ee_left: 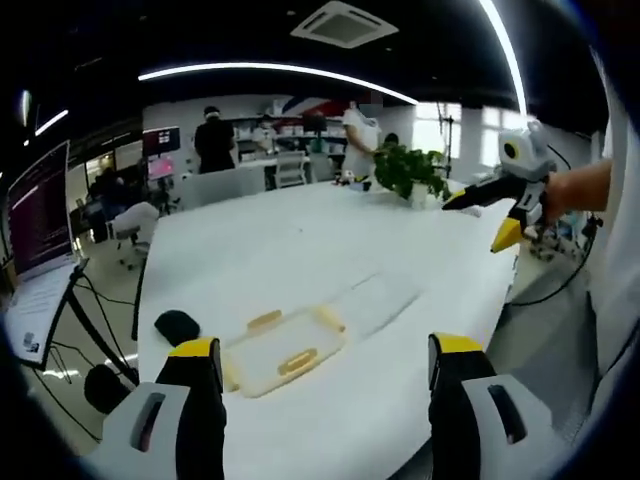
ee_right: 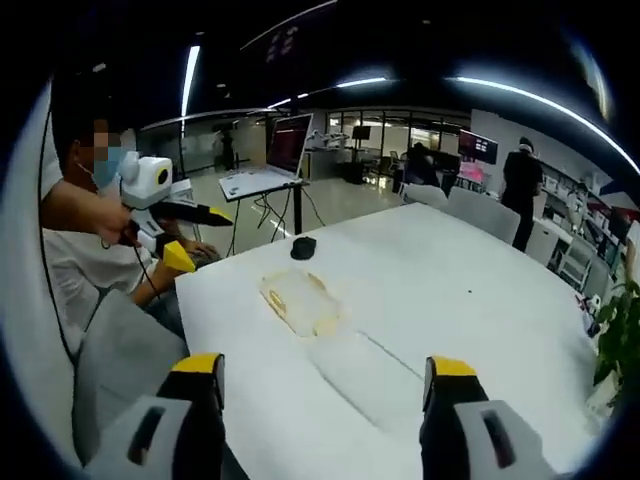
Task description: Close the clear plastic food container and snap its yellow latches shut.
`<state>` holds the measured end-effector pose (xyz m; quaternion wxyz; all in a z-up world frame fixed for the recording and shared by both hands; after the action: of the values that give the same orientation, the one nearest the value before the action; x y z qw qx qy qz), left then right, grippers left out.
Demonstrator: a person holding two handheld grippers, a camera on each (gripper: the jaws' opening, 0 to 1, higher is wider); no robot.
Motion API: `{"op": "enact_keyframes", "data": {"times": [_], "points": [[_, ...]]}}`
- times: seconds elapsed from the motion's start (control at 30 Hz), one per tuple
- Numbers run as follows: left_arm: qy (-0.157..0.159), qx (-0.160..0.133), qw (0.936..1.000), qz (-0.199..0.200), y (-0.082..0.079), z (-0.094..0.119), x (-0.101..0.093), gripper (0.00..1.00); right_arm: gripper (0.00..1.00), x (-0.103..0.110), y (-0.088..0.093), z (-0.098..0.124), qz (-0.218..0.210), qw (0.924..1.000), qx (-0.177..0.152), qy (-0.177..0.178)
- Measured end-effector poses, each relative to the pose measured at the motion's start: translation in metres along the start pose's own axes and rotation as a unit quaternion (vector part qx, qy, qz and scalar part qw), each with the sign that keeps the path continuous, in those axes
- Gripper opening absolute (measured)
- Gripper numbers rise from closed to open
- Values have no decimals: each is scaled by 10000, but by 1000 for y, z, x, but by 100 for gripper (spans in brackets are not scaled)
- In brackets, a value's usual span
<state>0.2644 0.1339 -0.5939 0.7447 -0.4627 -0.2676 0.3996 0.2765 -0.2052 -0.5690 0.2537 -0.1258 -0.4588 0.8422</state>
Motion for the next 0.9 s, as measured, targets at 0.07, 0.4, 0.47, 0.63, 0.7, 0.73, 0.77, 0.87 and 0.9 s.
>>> {"op": "enact_keyframes", "data": {"times": [0.07,0.4,0.47,0.63,0.7,0.73,0.77,0.87,0.9], "points": [[68,-9,10000,-39,-1,-2,6,83,81,0,-4,-7,145,9999,32,-84],[355,28,9993,-149,-5,-6,16,80,74,0,-19,-35,425,9976,65,-542],[425,75,9987,-276,-6,-8,20,80,74,-1,-22,-42,465,9971,77,-597],[707,137,9960,-531,-4,-12,28,76,71,-4,-28,-55,902,9928,230,-756],[760,179,9949,-639,-3,-14,30,76,70,-6,-31,-61,915,9924,246,-789],[788,204,9945,-660,-2,-16,31,76,70,-7,-33,-64,933,9920,239,-814],[807,233,9940,-695,-2,-17,33,76,69,-8,-34,-66,944,9918,235,-831],[888,283,9924,-800,-1,-21,37,75,68,-9,-36,-74,1029,9902,293,-902],[906,298,9920,-823,-1,-23,38,75,67,-10,-36,-76,1014,9901,301,-918]]}}
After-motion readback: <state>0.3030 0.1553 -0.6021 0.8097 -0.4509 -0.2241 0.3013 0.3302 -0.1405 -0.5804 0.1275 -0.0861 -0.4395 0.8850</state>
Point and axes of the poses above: the point that each gripper's makers call its tool centre point, and the gripper's own axes: z roughly backward along the fingers, x roughly to its left, y roughly out of its underside, the point moved 10 cm from there along z, roughly backward along the fingers, and after that the axes turned 6 degrees about -y, right-handed, at the moved point
